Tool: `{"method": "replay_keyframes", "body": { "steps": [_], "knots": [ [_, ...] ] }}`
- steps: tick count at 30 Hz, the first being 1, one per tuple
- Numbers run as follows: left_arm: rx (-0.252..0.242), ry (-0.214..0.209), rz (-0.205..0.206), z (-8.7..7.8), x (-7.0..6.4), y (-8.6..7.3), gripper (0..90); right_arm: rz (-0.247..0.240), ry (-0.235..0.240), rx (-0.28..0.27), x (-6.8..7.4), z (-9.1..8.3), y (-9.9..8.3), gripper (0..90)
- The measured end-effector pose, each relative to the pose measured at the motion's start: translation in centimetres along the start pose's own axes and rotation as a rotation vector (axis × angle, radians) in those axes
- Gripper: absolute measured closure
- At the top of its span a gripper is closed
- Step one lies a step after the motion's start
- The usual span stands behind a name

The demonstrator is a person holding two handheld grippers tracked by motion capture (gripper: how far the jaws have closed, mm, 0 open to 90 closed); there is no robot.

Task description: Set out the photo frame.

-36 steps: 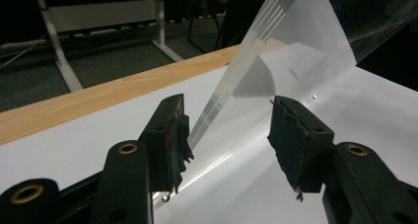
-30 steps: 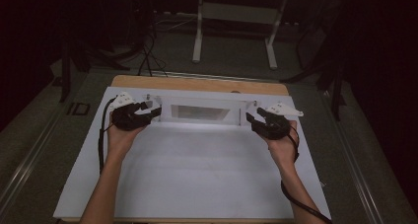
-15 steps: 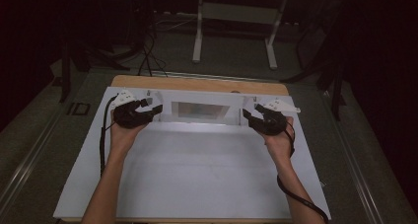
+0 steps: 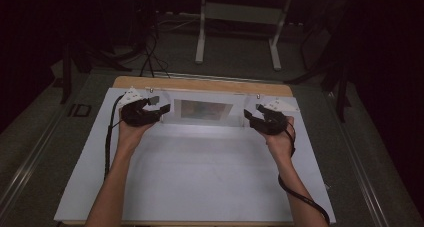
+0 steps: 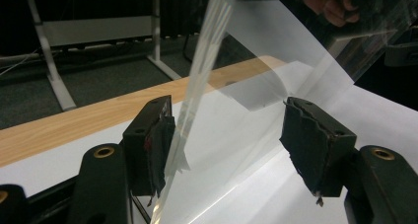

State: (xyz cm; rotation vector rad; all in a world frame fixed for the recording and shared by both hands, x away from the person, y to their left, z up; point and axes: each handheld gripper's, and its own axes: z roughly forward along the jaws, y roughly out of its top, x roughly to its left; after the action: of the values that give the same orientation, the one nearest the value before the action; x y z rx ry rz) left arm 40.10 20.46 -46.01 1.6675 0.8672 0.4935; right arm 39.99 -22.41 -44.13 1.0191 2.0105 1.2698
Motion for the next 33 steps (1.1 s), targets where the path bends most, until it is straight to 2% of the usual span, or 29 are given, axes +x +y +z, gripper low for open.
{"method": "replay_keyframes", "body": {
  "steps": [7, 10, 11, 15, 22, 33],
  "knots": [
    [-0.019, 0.037, 0.014, 0.5, 0.0, -0.1, 37.0, -0.018, 0.002, -0.009, 0.1, 1.5, -0.6, 44.7],
    [-0.017, 0.055, 0.03, 0.7, -0.2, -0.1, 36.8, -0.015, -0.01, -0.008, 0.5, 2.0, -0.6, 42.8],
    [-0.014, 0.079, 0.048, 0.8, -0.4, -0.1, 36.7, -0.013, -0.017, -0.01, 0.6, 2.1, -0.5, 42.4],
    [-0.019, 0.096, 0.041, 1.1, -0.3, 0.0, 36.2, -0.004, -0.028, -0.012, 0.5, 2.3, -0.4, 42.4],
    [-0.015, 0.113, 0.041, 1.4, -0.3, 0.2, 36.0, 0.006, -0.031, -0.01, 0.4, 2.6, -0.2, 42.6],
    [-0.007, 0.117, 0.034, 1.6, -0.1, 0.5, 36.1, 0.015, -0.038, -0.013, 0.3, 2.8, -0.1, 42.6]
  ]
}}
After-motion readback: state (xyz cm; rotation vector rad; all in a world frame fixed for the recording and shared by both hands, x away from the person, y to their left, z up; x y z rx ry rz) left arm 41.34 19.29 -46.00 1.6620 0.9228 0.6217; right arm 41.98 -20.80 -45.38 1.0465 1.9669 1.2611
